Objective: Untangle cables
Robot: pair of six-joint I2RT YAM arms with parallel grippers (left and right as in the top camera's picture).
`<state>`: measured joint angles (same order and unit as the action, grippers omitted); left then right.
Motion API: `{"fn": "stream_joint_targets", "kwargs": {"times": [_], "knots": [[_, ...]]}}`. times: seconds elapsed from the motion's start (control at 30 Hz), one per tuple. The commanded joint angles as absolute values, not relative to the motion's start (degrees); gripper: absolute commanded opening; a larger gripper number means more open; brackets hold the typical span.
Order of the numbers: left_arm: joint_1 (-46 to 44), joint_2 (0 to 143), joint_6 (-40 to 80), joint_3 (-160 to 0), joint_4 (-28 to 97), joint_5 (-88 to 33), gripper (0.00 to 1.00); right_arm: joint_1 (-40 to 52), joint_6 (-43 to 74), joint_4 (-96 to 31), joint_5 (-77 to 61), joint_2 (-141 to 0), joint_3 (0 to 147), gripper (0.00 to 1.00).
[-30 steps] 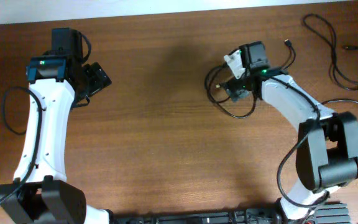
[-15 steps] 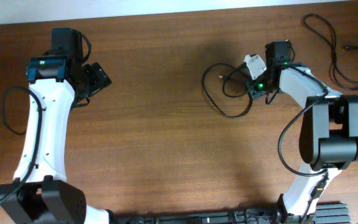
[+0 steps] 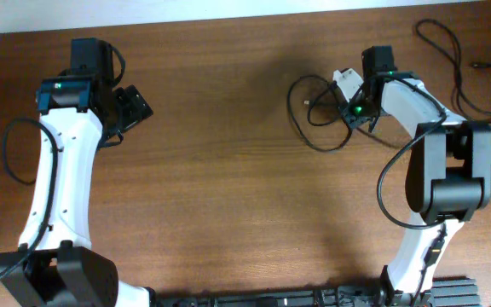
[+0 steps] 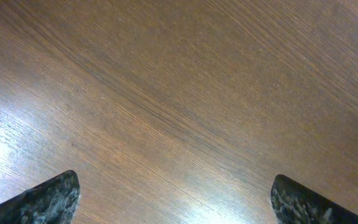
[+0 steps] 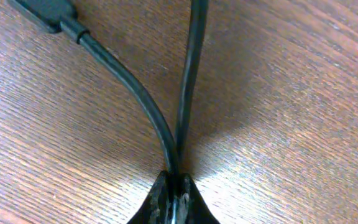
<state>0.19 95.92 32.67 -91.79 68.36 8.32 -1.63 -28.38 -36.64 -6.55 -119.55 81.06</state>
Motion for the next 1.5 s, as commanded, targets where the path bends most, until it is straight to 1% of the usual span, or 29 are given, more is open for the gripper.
{"fn": "stream_joint_targets", "kwargs": {"times": [0.0, 0.03, 0.07, 0.1, 0.13, 0.17, 0.23, 0.27, 0.4, 0.5, 0.53, 0.57, 0.6, 0.63, 0.67, 0.7, 0.73, 0.77, 0.87, 0.93, 0.97, 1.03, 1.07, 1.17, 1.23, 1.3, 1.47], "knots": [[0.54, 95.61, 33.41, -92.51, 68.42, 8.34, 0.99, -2.37, -17.32, -37.39, -5.54, -123.22, 86.94, 0.04], [0.54, 95.61, 33.41, -92.51, 68.42, 8.34, 0.99, -2.85, -15.11, -37.45, -5.54, -123.22, 91.13, 0.04], [0.54, 95.61, 33.41, -92.51, 68.42, 8.34, 0.99, -3.64, -15.46, -35.66, -5.61, -123.22, 96.12, 0.04], [0.54, 95.61, 33.43, -92.51, 68.42, 8.34, 0.99, -3.84, -18.98, -35.14, -8.82, -123.22, 98.52, 0.04], [0.54, 95.61, 33.43, -92.51, 68.42, 8.34, 0.99, -3.84, -21.61, -34.28, -15.64, -123.22, 101.38, 0.04], [0.54, 95.61, 33.43, -92.51, 68.42, 8.34, 0.99, -3.86, -21.58, -32.69, -16.73, -123.22, 102.72, 0.04], [0.54, 95.61, 33.41, -92.51, 68.42, 8.34, 0.99, -4.43, -21.58, -27.59, -11.92, -123.35, 103.02, 0.04], [0.54, 95.61, 33.41, -92.51, 68.42, 8.34, 0.99, -6.02, -21.63, -25.17, -5.78, -124.18, 103.02, 0.04], [0.54, 95.61, 33.41, -92.51, 68.42, 8.34, 0.99, -13.5, -21.61, -19.59, -10.37, -131.31, 103.02, 0.04], [0.54, 95.61, 33.41, -92.51, 68.42, 8.34, 0.99, -14.02, -21.58, -17.34, -8.69, -136.64, 103.02, 0.04], [0.54, 95.61, 33.41, -92.51, 68.42, 8.34, 0.99, -14.0, -21.58, -16.84, -7.9, -138.15, 103.02, 0.11], [0.54, 95.61, 33.41, -92.51, 68.42, 8.34, 0.99, -14.0, -21.56, -17.56, -7.73, -138.28, 103.02, 0.23], [0.54, 95.61, 33.41, -92.51, 68.42, 8.34, 0.99, -14.0, -19.86, -18.09, -7.73, -137.99, 103.09, 0.57], [0.54, 95.61, 33.41, -92.51, 68.42, 8.34, 0.99, -13.91, -18.96, -19.14, -7.77, -137.05, 103.22, 0.99], [0.54, 95.61, 33.41, -92.51, 68.42, 8.34, 0.99, -13.89, -18.96, -20.43, -7.73, -135.83, 103.26, 0.99], [0.54, 95.61, 33.41, -92.51, 68.42, 8.34, 0.99, -13.91, -16.58, -23.33, -6.76, -133.01, 103.35, 0.99], [0.54, 95.61, 33.43, -92.51, 68.42, 8.34, 0.99, -14.02, -11.27, -24.99, -3.16, -130.43, 103.37, 0.99], [0.54, 95.61, 33.41, -92.51, 68.42, 8.34, 0.99, -14.0, -8.6, -26.52, -0.95, -128.05, 103.37, 0.99], [0.54, 95.61, 33.41, -92.51, 68.42, 8.34, 0.99, -14.0, -6.31, -36.32, -0.64, -116.33, 103.37, 0.99], [0.54, 95.61, 33.43, -92.51, 68.42, 8.34, 0.99, -14.0, -4.82, -46.17, -2.5, -107.98, 103.37, 0.99], [0.54, 95.61, 33.43, -92.51, 68.42, 8.34, 0.99, -14.0, -4.8, -52.45, -5.63, -102.63, 103.31, 0.99], [0.54, 95.61, 33.41, -92.51, 68.42, 8.34, 0.99, -13.98, -2.87, -61.3, -9.32, -96.82, 103.31, 0.99], [0.54, 95.61, 33.41, -92.51, 68.42, 8.34, 0.99, -13.89, -2.87, -68.25, -10.13, -93.45, 103.31, 0.99], [0.54, 95.61, 33.41, -92.51, 68.42, 8.34, 0.99, -13.89, -2.92, -78.96, -10.17, -85.76, 103.31, 0.99], [0.54, 95.61, 33.41, -92.51, 68.42, 8.34, 0.99, -13.89, -2.92, -81.95, -11.53, -78.28, 102.43, 0.99], [0.54, 95.61, 33.43, -92.51, 68.42, 8.34, 0.99, -13.89, -2.92, -82.96, -11.84, -64.73, 96.66, 0.99], [0.54, 95.61, 33.41, -92.51, 68.42, 8.34, 0.99, -13.91, -2.87, -82.96, -11.86, -25.63, 74.22, 0.99]]}}
